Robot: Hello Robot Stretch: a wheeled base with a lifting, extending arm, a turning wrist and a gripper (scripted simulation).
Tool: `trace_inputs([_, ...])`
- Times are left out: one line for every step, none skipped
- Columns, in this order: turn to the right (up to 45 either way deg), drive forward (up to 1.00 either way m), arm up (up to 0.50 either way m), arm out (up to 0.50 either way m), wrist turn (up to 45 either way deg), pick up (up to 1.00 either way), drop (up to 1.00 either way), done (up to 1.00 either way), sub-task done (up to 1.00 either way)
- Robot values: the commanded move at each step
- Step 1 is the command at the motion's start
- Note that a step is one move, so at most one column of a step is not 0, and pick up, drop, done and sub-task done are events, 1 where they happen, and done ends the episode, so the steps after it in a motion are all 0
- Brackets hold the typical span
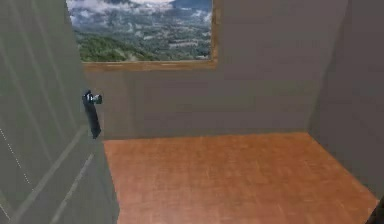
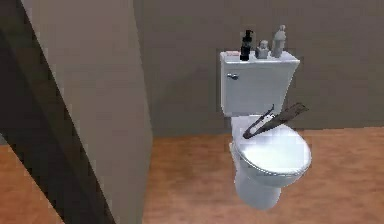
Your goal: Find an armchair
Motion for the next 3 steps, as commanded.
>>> trace_inputs([0.0, 0.75, 0.00, 0.00, 0.0, 0.00, 0.00, 0.00, 0.00])
trace_inputs([9.0, 0.00, 0.00, 0.00, 0.0, 0.00, 0.00, 0.00, 0.00])
trace_inputs([0.0, 0.45, 0.00, 0.00, 0.0, 0.00, 0.00, 0.00, 0.00])
